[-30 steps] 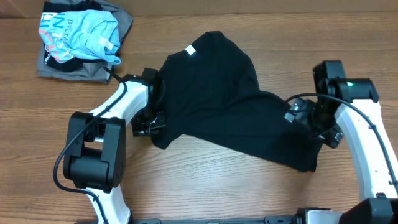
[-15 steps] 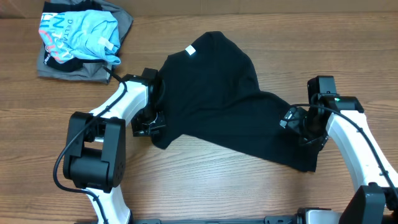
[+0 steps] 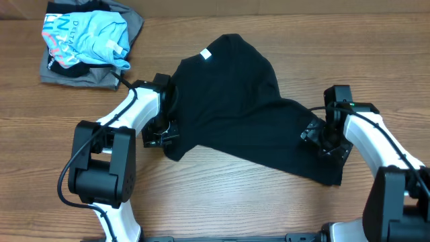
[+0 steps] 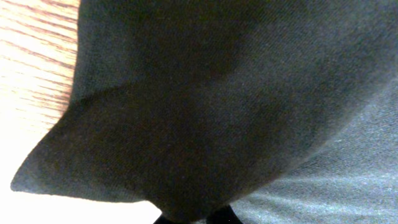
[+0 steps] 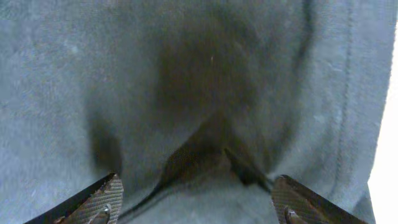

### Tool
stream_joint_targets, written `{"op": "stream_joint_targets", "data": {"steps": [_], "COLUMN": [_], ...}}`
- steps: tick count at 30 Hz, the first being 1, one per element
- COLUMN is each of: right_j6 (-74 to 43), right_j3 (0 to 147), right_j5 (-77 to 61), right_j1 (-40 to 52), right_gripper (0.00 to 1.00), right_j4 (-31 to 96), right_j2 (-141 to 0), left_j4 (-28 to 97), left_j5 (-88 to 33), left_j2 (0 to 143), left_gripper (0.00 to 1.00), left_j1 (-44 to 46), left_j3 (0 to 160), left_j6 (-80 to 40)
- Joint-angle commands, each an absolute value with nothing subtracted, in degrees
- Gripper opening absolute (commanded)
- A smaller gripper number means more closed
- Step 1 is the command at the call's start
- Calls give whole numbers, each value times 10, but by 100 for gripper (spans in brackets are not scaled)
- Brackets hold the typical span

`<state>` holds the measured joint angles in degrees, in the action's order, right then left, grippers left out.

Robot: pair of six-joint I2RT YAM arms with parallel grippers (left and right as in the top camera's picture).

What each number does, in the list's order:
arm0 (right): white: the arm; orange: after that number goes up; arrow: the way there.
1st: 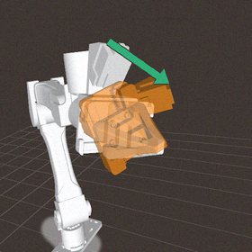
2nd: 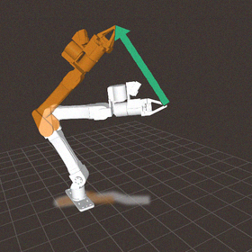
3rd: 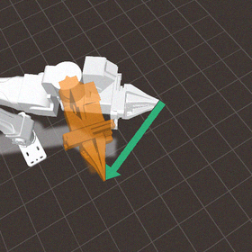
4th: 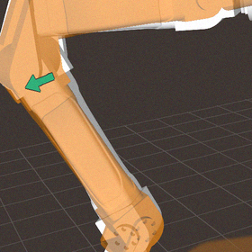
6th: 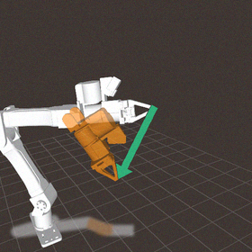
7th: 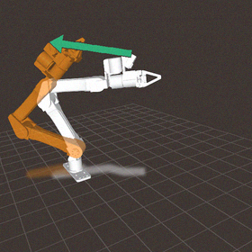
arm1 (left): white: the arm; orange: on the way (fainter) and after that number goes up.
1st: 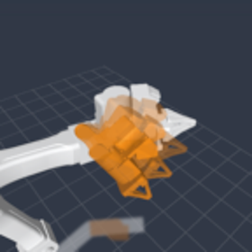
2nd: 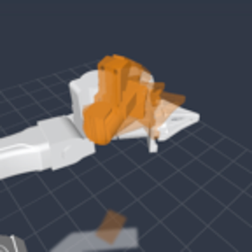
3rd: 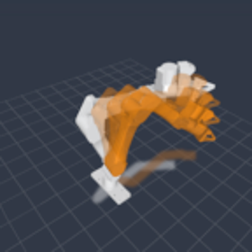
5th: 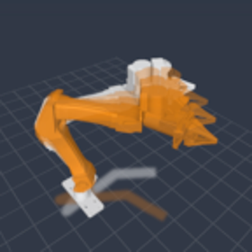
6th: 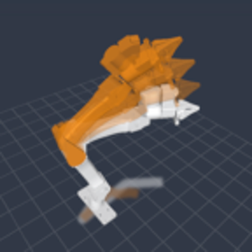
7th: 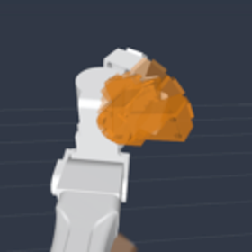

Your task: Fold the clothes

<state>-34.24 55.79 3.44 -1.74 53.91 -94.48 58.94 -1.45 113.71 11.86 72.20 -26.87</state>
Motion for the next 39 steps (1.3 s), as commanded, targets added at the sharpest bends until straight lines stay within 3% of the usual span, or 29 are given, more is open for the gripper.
{"op": "stream_joint_targets", "data": {"steps": [1, 12, 21, 30, 39], "right_j6": [-343, -344, -348, -391, -406], "right_j3": [554, 554, 563, 633, 659], "right_j5": [51, 51, 51, 64, 59], "right_j1": [-17, -17, -17, -17, -17], "right_gripper": [77, 48, 4, 4, 4], "right_j4": [528, 533, 552, 641, 718], "right_j2": [-958, -967, -967, -932, -770], "left_j4": [583, 583, 586, 644, 697], "left_j5": [-11, -11, -11, -11, -11], "left_j2": [1178, 1178, 1177, 1145, 972], "left_gripper": [5, 6, 4, 4, 4], "left_j1": [115, 115, 115, 117, 118], "left_j3": [694, 694, 694, 725, 725], "left_j6": [-268, -268, -268, -271, -286]}}
